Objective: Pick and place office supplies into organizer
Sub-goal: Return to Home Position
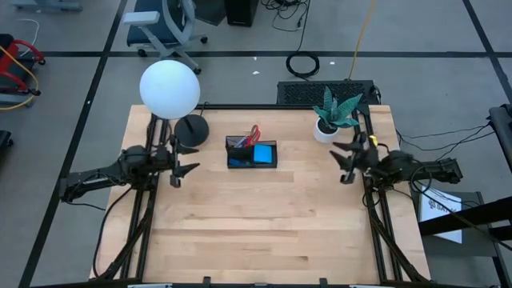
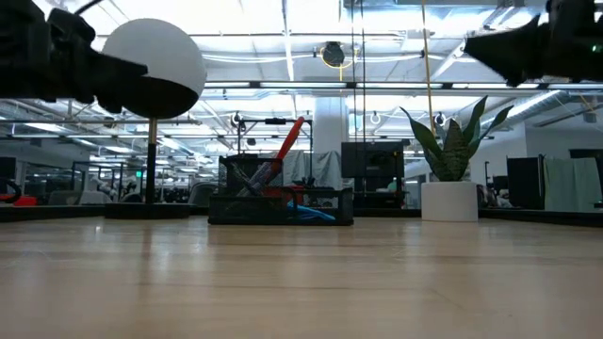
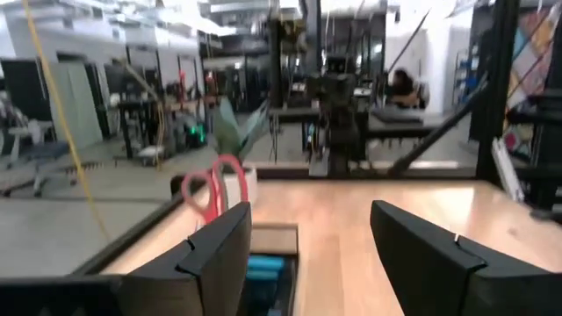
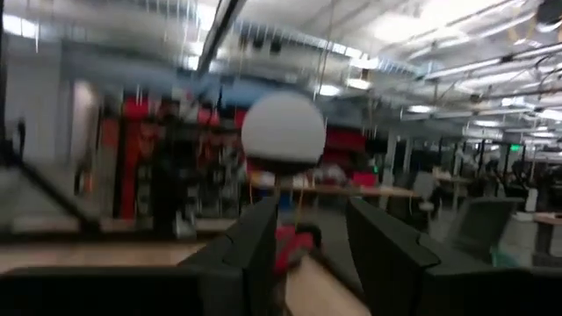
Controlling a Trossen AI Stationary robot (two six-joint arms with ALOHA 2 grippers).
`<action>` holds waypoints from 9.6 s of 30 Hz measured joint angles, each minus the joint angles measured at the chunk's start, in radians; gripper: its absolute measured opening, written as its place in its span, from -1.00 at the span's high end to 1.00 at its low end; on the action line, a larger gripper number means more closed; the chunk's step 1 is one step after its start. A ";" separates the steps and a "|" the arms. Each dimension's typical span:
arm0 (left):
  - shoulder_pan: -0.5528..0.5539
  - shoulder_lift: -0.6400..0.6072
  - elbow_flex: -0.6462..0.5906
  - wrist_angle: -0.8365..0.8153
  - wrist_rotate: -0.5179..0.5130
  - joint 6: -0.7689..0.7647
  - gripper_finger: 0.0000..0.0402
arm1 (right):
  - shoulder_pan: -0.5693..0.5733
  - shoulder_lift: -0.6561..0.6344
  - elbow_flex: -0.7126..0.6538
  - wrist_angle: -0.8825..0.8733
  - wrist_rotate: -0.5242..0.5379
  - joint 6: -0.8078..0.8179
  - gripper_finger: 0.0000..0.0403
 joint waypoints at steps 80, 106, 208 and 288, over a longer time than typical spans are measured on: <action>-0.029 0.010 0.001 -0.094 -0.099 -0.004 -0.21 | 0.000 0.002 -0.002 -0.295 0.101 0.014 0.34; -0.029 0.010 0.001 -0.094 -0.099 -0.004 -0.21 | 0.000 0.002 -0.002 -0.295 0.101 0.014 0.34; -0.029 0.010 0.001 -0.094 -0.100 -0.004 -0.21 | 0.000 0.002 -0.002 -0.295 0.100 0.014 0.34; -0.030 0.009 0.001 -0.094 -0.100 -0.005 -0.21 | 0.000 0.002 -0.002 -0.295 0.100 0.014 0.34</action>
